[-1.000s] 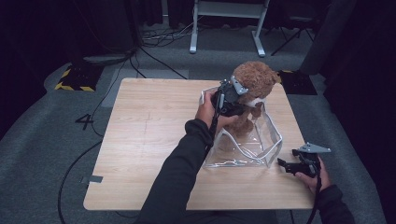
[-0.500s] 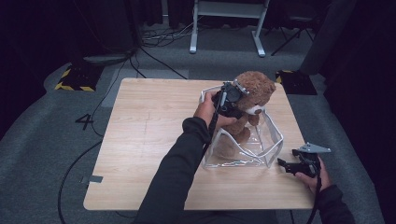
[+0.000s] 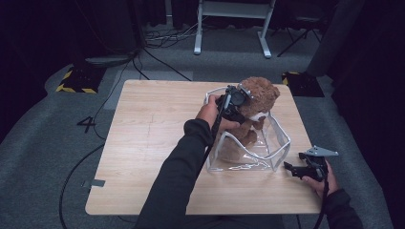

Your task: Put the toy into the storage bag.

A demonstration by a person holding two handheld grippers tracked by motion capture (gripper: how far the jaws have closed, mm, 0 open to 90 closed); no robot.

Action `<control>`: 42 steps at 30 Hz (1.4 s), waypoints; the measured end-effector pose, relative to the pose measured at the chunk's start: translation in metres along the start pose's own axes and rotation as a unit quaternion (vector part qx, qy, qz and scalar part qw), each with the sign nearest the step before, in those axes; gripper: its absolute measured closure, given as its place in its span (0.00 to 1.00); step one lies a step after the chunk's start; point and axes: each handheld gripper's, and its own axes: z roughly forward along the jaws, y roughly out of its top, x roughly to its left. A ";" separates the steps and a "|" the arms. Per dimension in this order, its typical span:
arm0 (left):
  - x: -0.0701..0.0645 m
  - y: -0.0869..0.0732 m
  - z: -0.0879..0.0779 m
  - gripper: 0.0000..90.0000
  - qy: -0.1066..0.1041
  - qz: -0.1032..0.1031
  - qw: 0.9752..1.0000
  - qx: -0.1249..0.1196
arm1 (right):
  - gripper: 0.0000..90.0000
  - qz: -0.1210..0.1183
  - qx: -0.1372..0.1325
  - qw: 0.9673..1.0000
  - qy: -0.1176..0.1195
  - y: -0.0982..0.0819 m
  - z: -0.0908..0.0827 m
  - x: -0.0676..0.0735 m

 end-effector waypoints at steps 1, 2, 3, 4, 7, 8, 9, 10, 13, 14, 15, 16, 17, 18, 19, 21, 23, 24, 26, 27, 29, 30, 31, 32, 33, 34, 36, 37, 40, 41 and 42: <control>-0.001 0.000 0.000 0.50 -0.001 0.001 1.000 0.005 | 0.17 0.000 0.000 1.000 0.000 0.000 0.000 0.000; -0.001 0.000 0.001 0.50 -0.001 0.004 1.000 0.010 | 0.17 0.000 0.000 1.000 0.000 0.000 0.000 0.000; -0.002 0.001 0.001 0.50 0.001 0.011 1.000 0.015 | 0.17 0.000 0.000 1.000 0.000 0.000 0.000 0.000; -0.002 0.001 0.001 0.50 0.002 0.013 1.000 0.021 | 0.17 0.000 0.000 1.000 0.000 0.000 0.000 0.000; -0.002 0.000 0.001 0.50 0.000 0.019 0.999 0.029 | 0.17 0.000 0.000 1.000 0.000 0.000 0.000 0.000; -0.003 -0.001 0.001 0.51 -0.002 0.016 0.999 0.030 | 0.17 0.000 0.000 1.000 0.000 0.000 0.000 0.000; -0.002 -0.002 0.001 0.51 -0.003 0.020 0.999 0.036 | 0.17 -0.001 0.000 1.000 0.000 0.000 0.000 0.000; -0.002 -0.003 0.003 0.52 -0.007 0.023 0.999 0.042 | 0.17 0.000 0.000 1.000 0.000 0.000 0.000 0.000; -0.003 -0.004 0.006 0.52 -0.013 0.028 0.998 0.057 | 0.17 0.000 0.000 1.000 0.000 0.000 0.000 0.000; -0.003 -0.005 0.007 0.52 -0.015 0.032 0.997 0.064 | 0.17 0.000 0.000 1.000 0.000 0.000 0.000 0.000; -0.003 -0.005 0.007 0.52 -0.014 0.036 0.997 0.067 | 0.17 0.000 0.000 1.000 0.000 0.000 0.000 0.000; -0.003 -0.005 0.007 0.52 -0.016 0.034 0.997 0.068 | 0.17 -0.001 0.000 1.000 0.000 0.000 0.000 0.000; -0.003 -0.005 0.008 0.52 -0.015 0.031 0.997 0.070 | 0.17 0.000 0.000 1.000 0.000 0.000 0.000 0.000; -0.002 -0.005 0.008 0.52 -0.015 0.032 0.997 0.072 | 0.17 0.000 0.000 1.000 0.000 0.000 0.000 0.000; -0.002 -0.005 0.008 0.51 -0.017 0.034 0.997 0.073 | 0.17 0.000 0.000 1.000 0.000 0.000 0.000 0.000; -0.003 -0.005 0.009 0.51 -0.017 0.038 0.996 0.081 | 0.17 0.000 0.000 1.000 0.000 0.000 0.000 0.000; -0.002 -0.005 0.009 0.51 -0.019 0.037 0.996 0.082 | 0.17 0.000 0.000 1.000 0.000 0.000 0.000 0.000; -0.002 -0.004 0.009 0.51 -0.019 0.039 0.995 0.085 | 0.17 0.000 0.000 1.000 0.000 0.000 0.000 0.000; -0.002 -0.005 0.009 0.51 -0.018 0.037 0.996 0.083 | 0.17 0.000 0.000 1.000 0.000 0.000 0.000 0.000; -0.003 -0.005 0.009 0.50 -0.017 0.035 0.996 0.081 | 0.17 0.000 0.000 1.000 0.000 0.000 0.000 0.000; -0.002 -0.006 0.009 0.48 -0.020 0.024 0.997 0.072 | 0.17 0.000 0.000 1.000 0.000 0.000 0.000 0.000; -0.002 -0.006 0.009 0.47 -0.021 0.021 0.997 0.071 | 0.17 0.000 0.000 1.000 0.000 0.000 0.000 0.000; -0.002 -0.006 0.008 0.46 -0.024 0.021 0.997 0.068 | 0.17 0.000 0.000 1.000 0.000 0.000 0.000 0.000; -0.001 -0.007 0.007 0.45 -0.025 0.018 0.997 0.064 | 0.17 0.000 0.000 1.000 0.000 0.000 0.000 0.000; -0.001 -0.007 0.006 0.44 -0.026 0.015 0.998 0.062 | 0.17 0.000 0.000 1.000 0.000 0.000 0.000 0.000; -0.001 -0.008 0.006 0.44 -0.029 0.014 0.998 0.059 | 0.17 -0.001 0.000 1.000 0.000 0.000 0.000 0.000; 0.000 -0.009 0.003 0.42 -0.029 0.011 0.998 0.051 | 0.17 0.000 0.000 1.000 0.000 0.000 0.000 0.000; -0.001 -0.010 0.002 0.42 -0.029 0.011 0.998 0.045 | 0.17 0.000 0.000 1.000 0.000 0.000 0.000 0.000; 0.000 -0.011 0.000 0.37 -0.027 0.005 0.999 0.035 | 0.17 0.000 0.000 1.000 0.000 0.000 0.000 0.000; 0.000 -0.012 -0.001 0.37 -0.030 0.003 0.999 0.033 | 0.17 0.000 0.000 1.000 0.000 0.000 0.000 0.000; 0.000 -0.012 -0.002 0.36 -0.029 0.002 0.999 0.029 | 0.17 0.000 0.000 1.000 0.000 0.000 0.000 0.000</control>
